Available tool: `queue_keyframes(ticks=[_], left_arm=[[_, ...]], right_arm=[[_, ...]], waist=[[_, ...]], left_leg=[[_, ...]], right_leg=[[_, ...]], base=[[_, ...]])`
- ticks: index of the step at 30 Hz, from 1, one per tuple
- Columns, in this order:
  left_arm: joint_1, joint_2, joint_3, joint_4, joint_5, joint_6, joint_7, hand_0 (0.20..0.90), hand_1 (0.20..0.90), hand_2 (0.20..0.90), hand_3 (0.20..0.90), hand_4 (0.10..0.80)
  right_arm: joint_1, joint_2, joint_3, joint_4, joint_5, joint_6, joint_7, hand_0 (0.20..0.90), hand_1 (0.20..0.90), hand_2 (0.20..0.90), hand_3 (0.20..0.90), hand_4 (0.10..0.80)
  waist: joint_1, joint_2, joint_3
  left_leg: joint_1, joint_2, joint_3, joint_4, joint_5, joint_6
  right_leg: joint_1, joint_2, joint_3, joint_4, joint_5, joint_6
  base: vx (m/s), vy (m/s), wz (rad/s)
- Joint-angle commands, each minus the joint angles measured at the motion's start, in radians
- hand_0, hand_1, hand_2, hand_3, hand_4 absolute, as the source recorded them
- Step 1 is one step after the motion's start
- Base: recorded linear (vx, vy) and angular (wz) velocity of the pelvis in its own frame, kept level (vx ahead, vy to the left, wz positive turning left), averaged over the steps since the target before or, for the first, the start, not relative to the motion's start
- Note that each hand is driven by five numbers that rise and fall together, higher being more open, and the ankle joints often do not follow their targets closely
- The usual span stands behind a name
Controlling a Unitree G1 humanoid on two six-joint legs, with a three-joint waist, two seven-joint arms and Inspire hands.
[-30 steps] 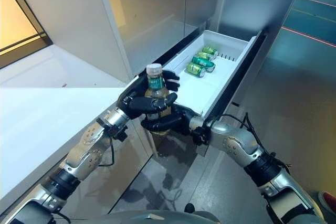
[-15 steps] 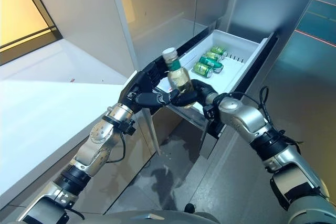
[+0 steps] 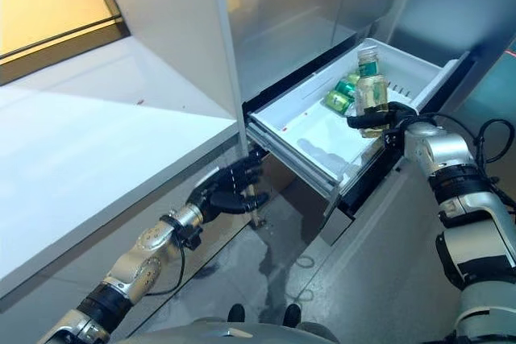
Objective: Put drinks into fridge and close the fridge
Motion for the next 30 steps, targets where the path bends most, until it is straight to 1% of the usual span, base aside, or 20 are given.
queue_keyframes(ticks=[1,2,5,9,12,16,18,19,20,21,23,26,27,28,30], left_arm=[[0.012,0.047,-0.044,-0.021,-0.048,-0.010,-0.066,0.900,0.900,0.900,0.900,0.800],[0.012,0.047,-0.044,-0.021,-0.048,-0.010,-0.066,0.900,0.900,0.900,0.900,0.800],[0.030,0.060,-0.043,0.065,-0.031,0.003,-0.096,0.900,0.900,0.900,0.900,0.800],[0.033,0.072,-0.030,0.203,0.021,-0.039,-0.111,0.900,0.900,0.900,0.900,0.800],[0.034,0.065,-0.003,0.305,0.080,-0.067,-0.100,0.900,0.900,0.900,0.900,0.800],[0.033,0.048,0.037,0.415,0.145,-0.085,-0.082,0.900,0.900,0.900,0.900,0.800],[0.029,0.040,0.058,0.455,0.160,-0.091,-0.077,0.900,0.900,0.900,0.900,0.800],[0.028,0.040,0.064,0.461,0.161,-0.090,-0.075,0.900,0.900,0.900,0.900,0.800],[0.026,0.039,0.075,0.469,0.162,-0.090,-0.067,0.900,0.900,0.900,0.900,0.800],[0.026,0.037,0.086,0.476,0.156,-0.090,-0.062,0.900,0.900,0.900,0.900,0.800],[0.023,0.038,0.103,0.479,0.149,-0.084,-0.054,0.900,0.900,0.900,0.900,0.800],[0.015,0.044,0.121,0.489,0.154,-0.087,-0.037,0.900,0.900,0.900,0.900,0.800],[0.012,0.048,0.127,0.486,0.168,-0.089,-0.033,0.900,0.900,0.900,0.900,0.800],[0.012,0.053,0.127,0.481,0.174,-0.088,-0.032,0.900,0.900,0.900,0.900,0.800],[0.015,0.061,0.123,0.471,0.182,-0.091,-0.035,0.900,0.900,0.900,0.900,0.800]], right_arm=[[-0.235,-0.111,-0.028,0.073,-0.034,-0.165,-0.020,0.300,0.300,0.300,0.200,0.100],[-0.235,-0.111,-0.028,0.073,-0.034,-0.165,-0.020,0.300,0.300,0.300,0.200,0.100],[-0.272,-0.136,-0.026,0.159,-0.045,-0.190,-0.025,0.300,0.300,0.300,0.200,0.100],[-0.324,-0.174,-0.018,0.224,-0.045,-0.200,-0.040,0.300,0.300,0.300,0.200,0.100],[-0.324,-0.187,-0.024,0.246,-0.060,-0.190,-0.064,0.300,0.300,0.300,0.200,0.100],[-0.308,-0.192,-0.019,0.262,-0.133,-0.117,-0.059,0.300,0.300,0.300,0.200,0.100],[-0.297,-0.196,-0.009,0.283,-0.253,-0.056,-0.012,0.300,0.300,0.300,0.200,0.100],[-0.295,-0.201,0.001,0.296,-0.267,-0.045,0.002,0.300,0.300,0.300,0.200,0.100],[-0.291,-0.205,0.012,0.304,-0.281,-0.017,0.016,0.300,0.300,0.300,0.200,0.100],[-0.286,-0.209,0.017,0.309,-0.337,0.020,0.050,0.300,0.300,0.300,0.200,0.100],[-0.280,-0.218,0.029,0.316,-0.362,0.045,0.071,0.300,0.300,0.300,0.200,0.100],[-0.285,-0.230,0.050,0.339,-0.556,0.080,0.133,0.300,0.300,0.300,0.200,0.100],[-0.294,-0.237,0.073,0.354,-0.641,0.092,0.160,0.300,0.300,0.300,0.200,0.100],[-0.302,-0.243,0.093,0.361,-0.684,0.103,0.187,0.300,0.300,0.300,0.200,0.100],[-0.313,-0.252,0.115,0.359,-0.688,0.142,0.227,0.300,0.300,0.300,0.200,0.100]], waist=[[0.058,-0.041,-0.061],[0.058,-0.041,-0.061],[0.083,-0.034,-0.023],[0.104,-0.023,0.043],[0.111,-0.015,0.088],[0.113,-0.005,0.136],[0.114,0.002,0.159],[0.114,0.004,0.164],[0.114,0.007,0.174],[0.114,0.010,0.184],[0.114,0.012,0.196],[0.117,0.013,0.215],[0.119,0.014,0.220],[0.119,0.015,0.224],[0.120,0.016,0.230]], left_leg=[[-0.076,-0.045,0.014,0.110,-0.109,0.020],[-0.076,-0.045,0.014,0.110,-0.109,0.020],[-0.127,-0.045,-0.004,0.126,-0.098,0.018],[-0.189,-0.044,-0.018,0.139,-0.082,0.017],[-0.224,-0.043,-0.022,0.147,-0.075,0.018],[-0.255,-0.041,-0.022,0.152,-0.066,0.020],[-0.261,-0.042,-0.020,0.156,-0.068,0.020],[-0.269,-0.042,-0.021,0.155,-0.063,0.021],[-0.273,-0.041,-0.020,0.156,-0.061,0.022],[-0.277,-0.041,-0.019,0.158,-0.061,0.023],[-0.282,-0.042,-0.018,0.160,-0.060,0.025],[-0.285,-0.042,-0.014,0.167,-0.064,0.026],[-0.288,-0.042,-0.013,0.170,-0.064,0.028],[-0.289,-0.043,-0.013,0.172,-0.064,0.028],[-0.291,-0.044,-0.012,0.177,-0.064,0.028]], right_leg=[[-0.021,-0.008,-0.012,0.167,-0.152,0.010],[-0.021,-0.008,-0.012,0.167,-0.152,0.010],[-0.061,-0.011,-0.029,0.182,-0.152,0.007],[-0.116,-0.013,-0.043,0.201,-0.148,0.002],[-0.153,-0.013,-0.048,0.214,-0.145,-0.002],[-0.187,-0.013,-0.049,0.225,-0.139,-0.005],[-0.196,-0.015,-0.048,0.233,-0.141,-0.005],[-0.203,-0.016,-0.051,0.231,-0.136,-0.004],[-0.208,-0.017,-0.052,0.235,-0.135,-0.006],[-0.213,-0.019,-0.054,0.238,-0.135,-0.006],[-0.220,-0.021,-0.055,0.244,-0.134,-0.006],[-0.226,-0.024,-0.055,0.257,-0.138,-0.006],[-0.229,-0.025,-0.055,0.260,-0.137,-0.005],[-0.230,-0.026,-0.055,0.261,-0.137,-0.005],[-0.230,-0.028,-0.056,0.264,-0.136,-0.004]], base=[[-0.010,-0.015,0.18],[-0.027,-0.026,0.14],[-0.074,-0.051,0.26],[-0.120,-0.058,0.23],[-0.068,-0.049,0.15],[-0.023,-0.021,0.08],[-0.016,0.004,0.06],[-0.022,0.005,0.04],[-0.025,0.006,0.05],[-0.020,0.004,0.04],[-0.008,0.001,0.02],[0.000,0.000,0.00],[0.000,0.000,0.00],[-0.017,-0.008,0.03],[0.000,0.000,0.00]])
